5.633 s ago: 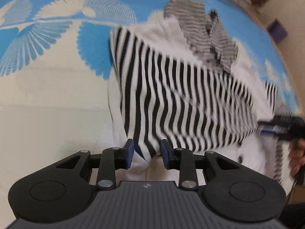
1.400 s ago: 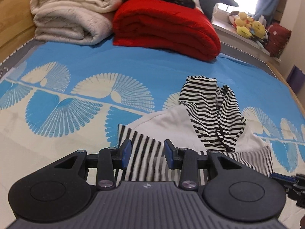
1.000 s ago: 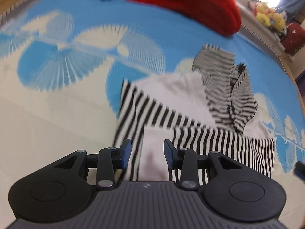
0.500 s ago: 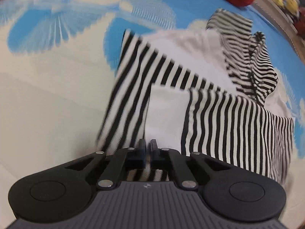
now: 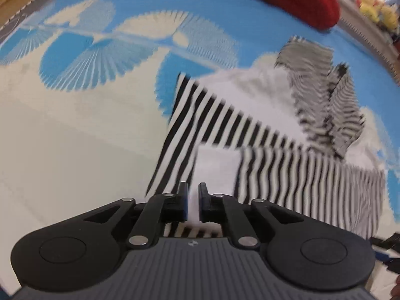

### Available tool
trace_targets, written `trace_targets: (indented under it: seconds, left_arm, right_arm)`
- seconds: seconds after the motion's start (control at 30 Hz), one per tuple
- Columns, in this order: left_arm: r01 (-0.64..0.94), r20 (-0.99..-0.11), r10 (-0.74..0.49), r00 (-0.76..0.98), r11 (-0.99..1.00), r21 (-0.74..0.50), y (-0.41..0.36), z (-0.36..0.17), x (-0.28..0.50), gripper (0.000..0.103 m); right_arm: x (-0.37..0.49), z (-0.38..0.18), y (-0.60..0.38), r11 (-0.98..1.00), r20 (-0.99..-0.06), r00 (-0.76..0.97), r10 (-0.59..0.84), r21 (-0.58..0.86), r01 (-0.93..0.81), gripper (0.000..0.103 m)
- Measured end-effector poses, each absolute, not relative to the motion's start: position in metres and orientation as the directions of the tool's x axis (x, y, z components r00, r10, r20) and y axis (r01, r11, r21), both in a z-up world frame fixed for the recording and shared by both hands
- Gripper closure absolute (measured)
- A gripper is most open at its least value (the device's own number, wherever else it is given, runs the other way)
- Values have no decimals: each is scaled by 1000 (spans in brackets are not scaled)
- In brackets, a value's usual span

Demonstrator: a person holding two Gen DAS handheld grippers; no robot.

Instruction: Fold small clothes

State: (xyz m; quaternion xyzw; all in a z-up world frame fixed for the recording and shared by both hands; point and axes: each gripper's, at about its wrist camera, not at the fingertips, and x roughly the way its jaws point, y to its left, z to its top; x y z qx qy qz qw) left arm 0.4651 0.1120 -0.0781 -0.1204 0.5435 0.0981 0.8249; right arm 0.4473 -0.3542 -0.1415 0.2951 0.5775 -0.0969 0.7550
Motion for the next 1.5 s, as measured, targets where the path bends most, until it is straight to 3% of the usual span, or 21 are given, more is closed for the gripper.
trace_targets:
  seconds: [0.23, 0.37, 0.43, 0.57, 0.73, 1.1, 1.5]
  left_arm:
    - [-256, -970, -25, 241, 963, -88, 107, -128, 471, 90]
    - [-251, -955, -14, 296, 964, -92, 107, -113, 472, 88]
    - [-236, -942, -13, 334, 967, -98, 104, -106, 472, 82]
    - [-246, -957, -18, 289, 965, -92, 103, -116, 473, 80]
    - [-261, -960, -26, 280, 960, -102, 105, -118, 473, 81]
    - [-195, -912, 30, 409, 979, -55, 91, -82, 483, 80]
    - [-153, -873, 52, 484, 988, -26, 62, -64, 494, 80]
  right_arm:
    - [447, -128, -339, 853, -918, 364, 158, 313, 418, 55]
    - [451, -124, -329, 873, -915, 369, 163, 308, 379, 53]
    - [454, -114, -319, 906, -902, 404, 150, 289, 309, 52]
    - [453, -104, -301, 951, -884, 438, 164, 260, 168, 41]
    - [453, -141, -311, 911, -924, 282, 259, 330, 245, 41]
    - [450, -86, -309, 966, -865, 482, 138, 225, 126, 41]
    - [446, -68, -312, 993, -834, 551, 45, 99, 69, 40]
